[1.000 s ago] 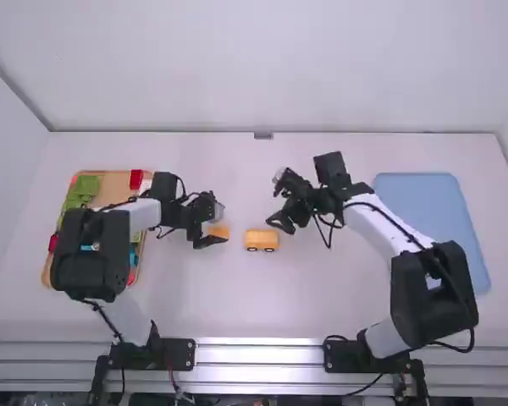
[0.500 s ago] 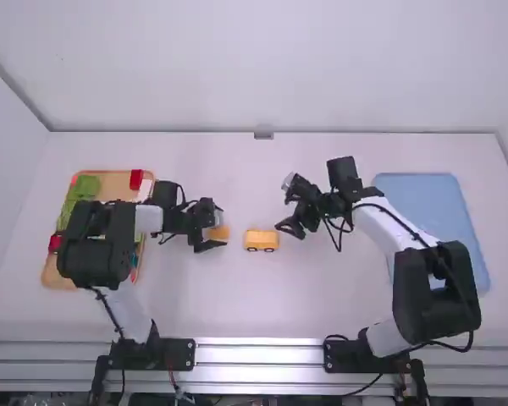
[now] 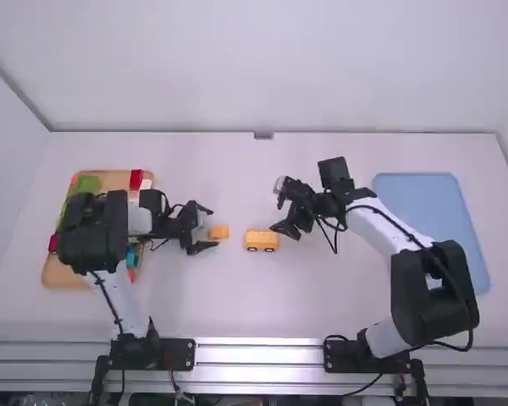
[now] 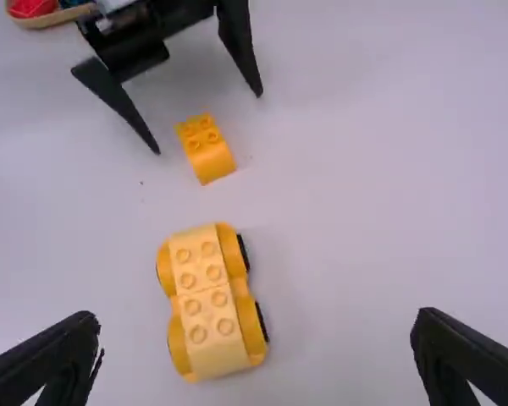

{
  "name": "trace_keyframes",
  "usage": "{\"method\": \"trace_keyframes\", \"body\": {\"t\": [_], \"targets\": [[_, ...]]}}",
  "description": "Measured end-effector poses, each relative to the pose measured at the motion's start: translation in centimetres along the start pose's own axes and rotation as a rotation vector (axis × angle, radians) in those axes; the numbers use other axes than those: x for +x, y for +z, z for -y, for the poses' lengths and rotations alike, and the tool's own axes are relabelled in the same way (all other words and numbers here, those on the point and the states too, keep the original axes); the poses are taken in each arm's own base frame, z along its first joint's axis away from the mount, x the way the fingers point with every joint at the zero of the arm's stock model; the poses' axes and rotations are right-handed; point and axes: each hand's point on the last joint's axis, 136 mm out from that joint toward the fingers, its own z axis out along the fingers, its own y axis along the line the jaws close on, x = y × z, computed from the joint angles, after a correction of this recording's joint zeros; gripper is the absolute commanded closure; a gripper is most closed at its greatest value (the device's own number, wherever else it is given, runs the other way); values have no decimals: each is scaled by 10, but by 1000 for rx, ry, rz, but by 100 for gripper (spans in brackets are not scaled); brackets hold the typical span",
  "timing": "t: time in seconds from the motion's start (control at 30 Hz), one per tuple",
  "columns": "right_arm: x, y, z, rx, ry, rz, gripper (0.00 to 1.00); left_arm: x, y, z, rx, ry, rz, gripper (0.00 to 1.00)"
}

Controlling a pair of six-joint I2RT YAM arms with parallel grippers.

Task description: Assemble lego blocks to make yellow taxi

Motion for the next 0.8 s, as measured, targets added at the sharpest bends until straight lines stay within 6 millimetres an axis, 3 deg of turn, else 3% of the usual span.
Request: {"method": "trace_keyframes", "body": {"t": [0.13,0.3,0.37,0.4,0.43,0.47,0.8], "targets": [[-3,3,-3,-4,-17,3,2,5,6,7,22,-36,28,33],[-3,3,-3,-5,-16,1,2,3,6,8,28,-44,43,48],[-3,3,-3,-5,-16,0,2,3,6,9,29,-45,44,70],[-3,3,-3,-5,-16,0,2,2,6,9,30,-47,44,75],[-3,3,-3,-5,-16,0,2,2,7,10,31,-46,44,92],[-3,3,-3,-5,-14,0,2,2,7,10,32,-45,47,98],[1,3,-3,0,-7,-19,2,1,6,14,46,-74,51,91]]}}
